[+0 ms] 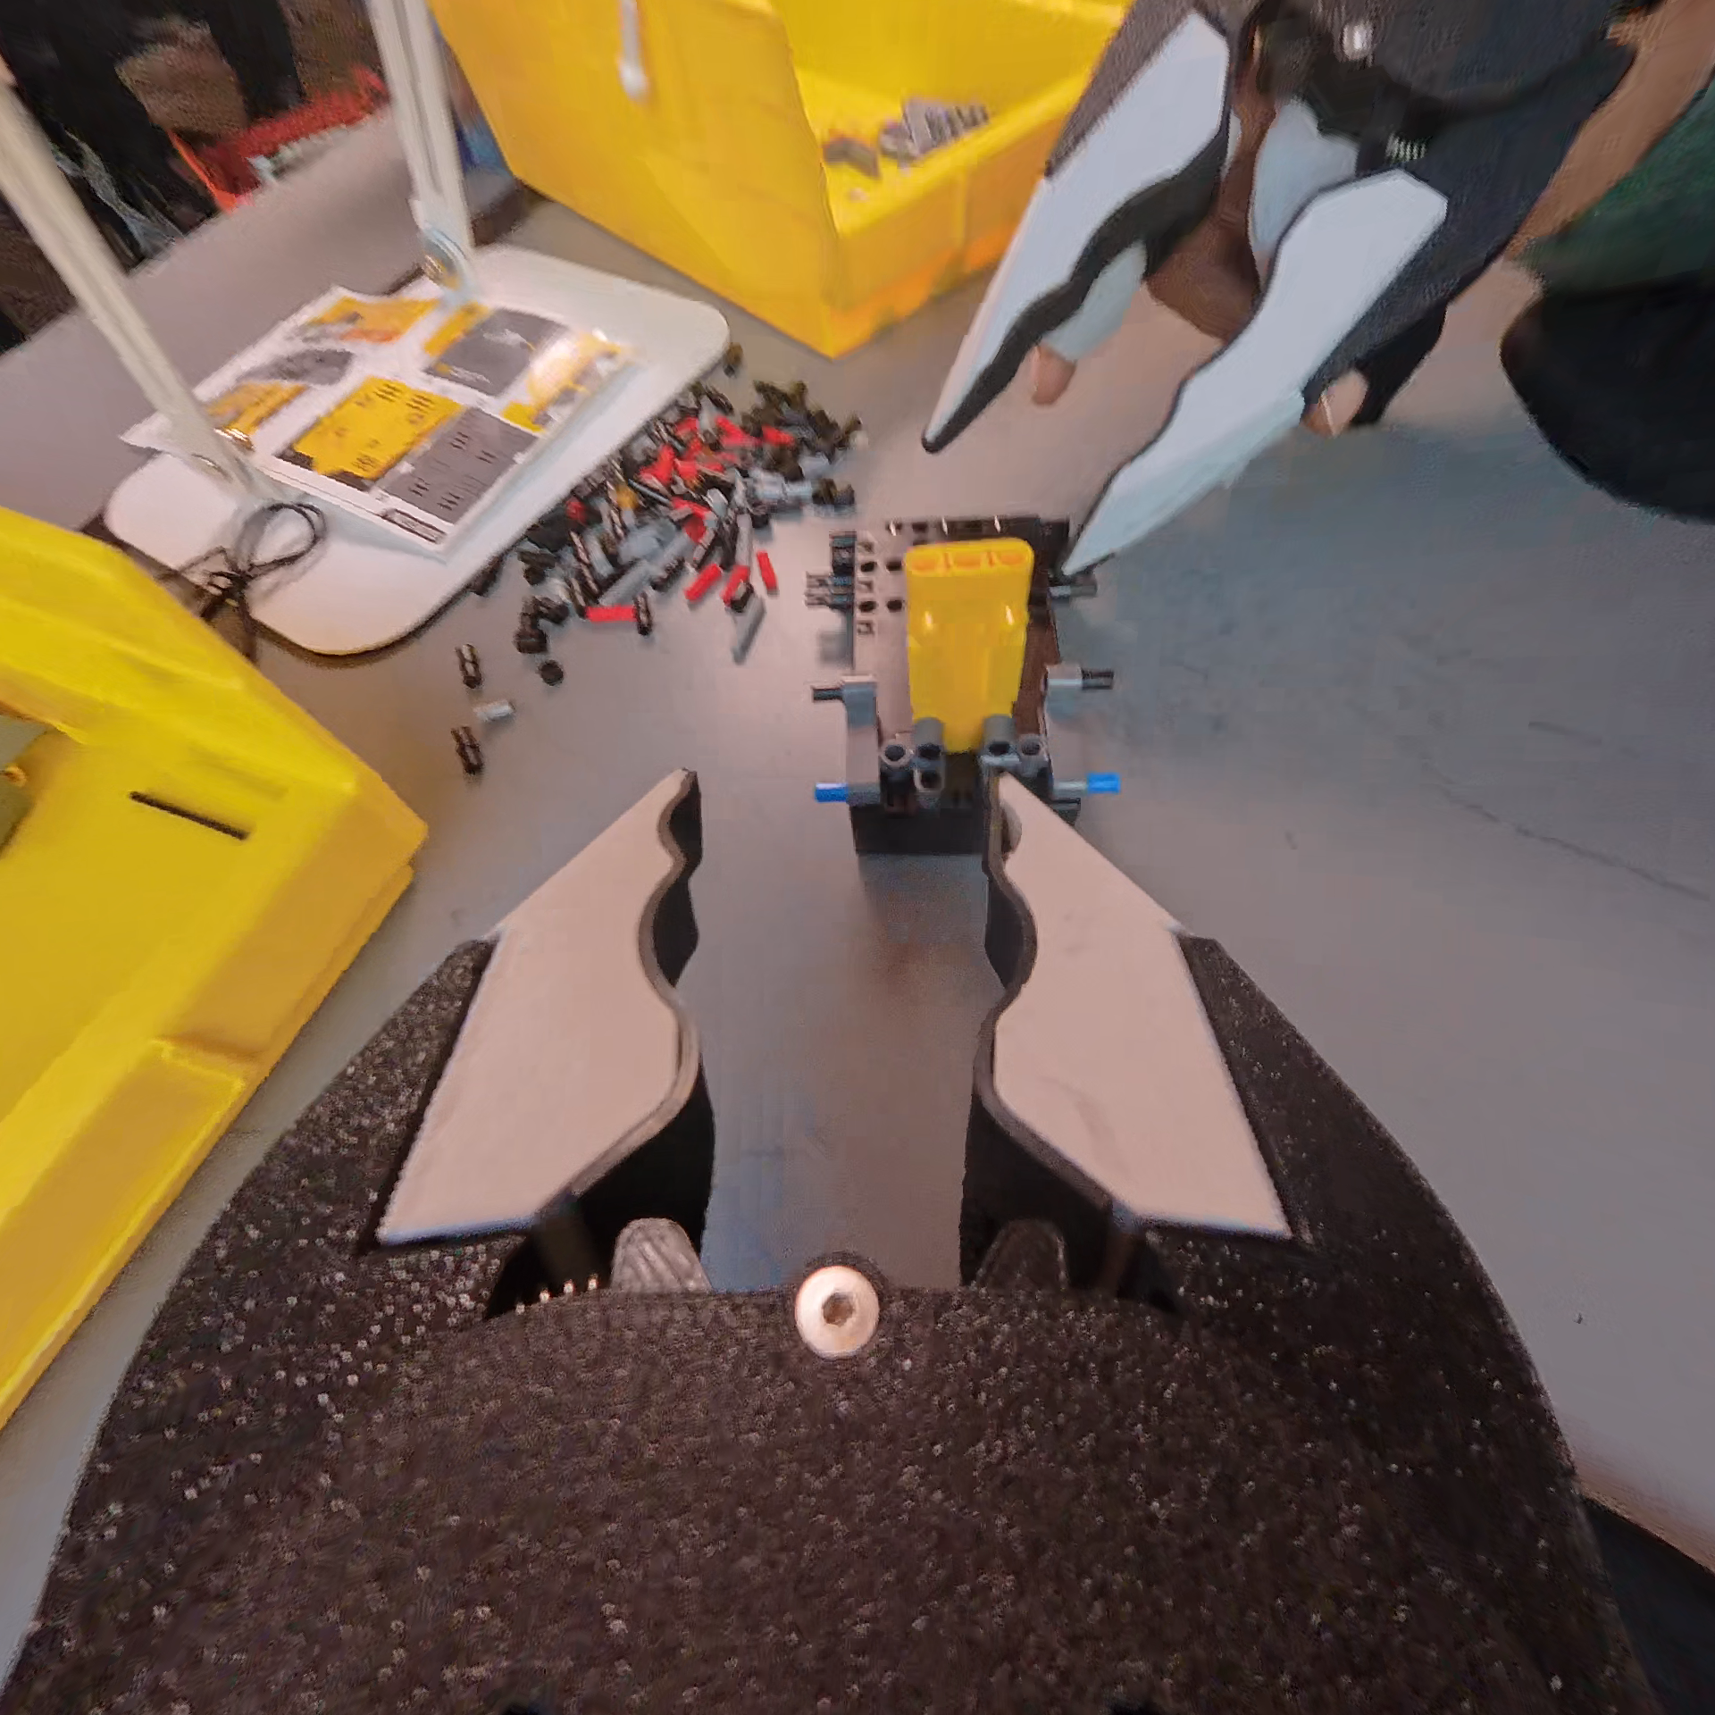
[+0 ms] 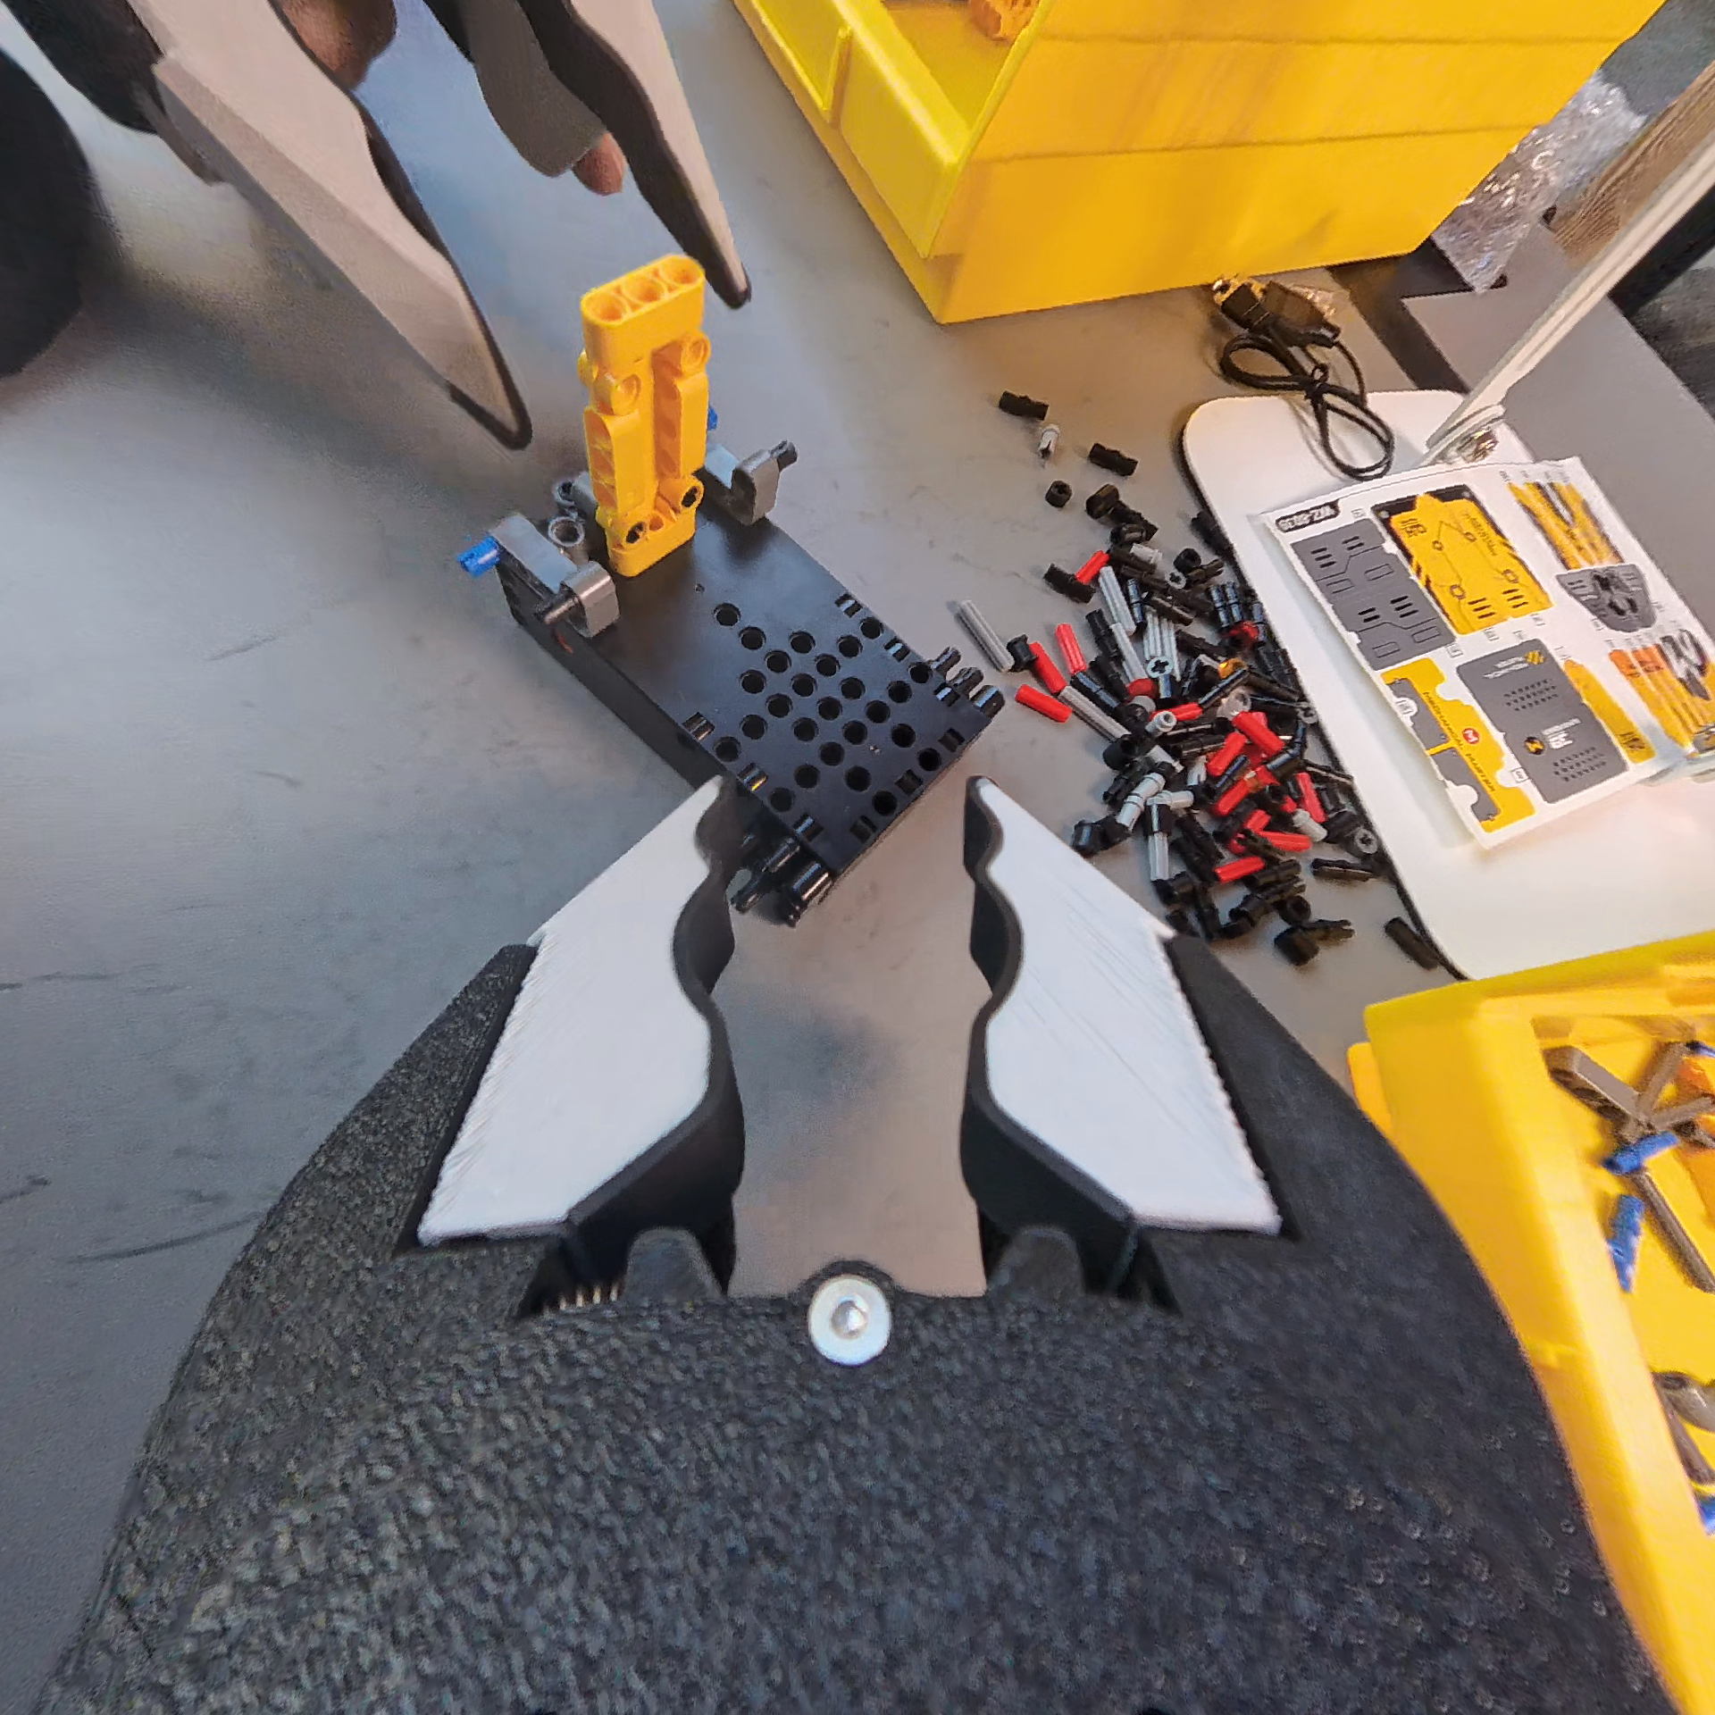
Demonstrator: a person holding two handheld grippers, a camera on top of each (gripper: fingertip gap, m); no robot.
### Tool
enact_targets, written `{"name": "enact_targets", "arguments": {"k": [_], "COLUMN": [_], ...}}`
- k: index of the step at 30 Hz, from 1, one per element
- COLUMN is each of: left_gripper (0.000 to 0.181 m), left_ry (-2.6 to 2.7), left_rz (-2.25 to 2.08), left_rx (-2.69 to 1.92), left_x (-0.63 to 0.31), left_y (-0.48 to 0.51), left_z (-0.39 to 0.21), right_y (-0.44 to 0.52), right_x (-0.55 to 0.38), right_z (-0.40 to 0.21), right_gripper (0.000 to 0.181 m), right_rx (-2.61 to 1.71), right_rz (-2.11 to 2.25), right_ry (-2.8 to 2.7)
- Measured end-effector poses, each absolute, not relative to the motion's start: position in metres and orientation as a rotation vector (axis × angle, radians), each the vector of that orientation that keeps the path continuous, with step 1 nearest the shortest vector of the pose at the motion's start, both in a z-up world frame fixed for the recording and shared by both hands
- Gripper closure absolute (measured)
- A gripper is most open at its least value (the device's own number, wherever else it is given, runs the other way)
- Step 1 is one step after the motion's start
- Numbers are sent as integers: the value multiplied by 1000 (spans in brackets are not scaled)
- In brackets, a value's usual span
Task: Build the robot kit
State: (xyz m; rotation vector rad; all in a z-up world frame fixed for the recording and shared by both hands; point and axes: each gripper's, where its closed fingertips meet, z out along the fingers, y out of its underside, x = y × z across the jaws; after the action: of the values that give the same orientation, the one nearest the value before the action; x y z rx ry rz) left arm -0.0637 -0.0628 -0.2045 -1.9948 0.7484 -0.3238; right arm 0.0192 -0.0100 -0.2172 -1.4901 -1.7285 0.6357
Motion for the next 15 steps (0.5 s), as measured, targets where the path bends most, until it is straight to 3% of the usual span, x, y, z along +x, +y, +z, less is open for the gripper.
{"name": "enact_targets", "arguments": {"k": [3,6,11,15], "left_gripper": [116,113,109,120], "left_ry": [574,441,311,257], "left_rz": [-343,-320,-253,-219], "left_rx": [-1839,-1718,-1612,-1566], "left_x": [-80,-98,-117,-124], "left_y": [-53,-47,-44,-41], "left_z": [-170,-144,-122,-113], "right_y": [-6,-1,20,37], "right_x": [15,12,16,15], "right_z": [-194,-168,-131,-97], "right_gripper": [115,110,114,133], "right_rx": [-1432,-1359,-1276,-1213], "right_rz": [712,782,839,839], "right_ry": [-1624,-1492,-1260,-1104]}}
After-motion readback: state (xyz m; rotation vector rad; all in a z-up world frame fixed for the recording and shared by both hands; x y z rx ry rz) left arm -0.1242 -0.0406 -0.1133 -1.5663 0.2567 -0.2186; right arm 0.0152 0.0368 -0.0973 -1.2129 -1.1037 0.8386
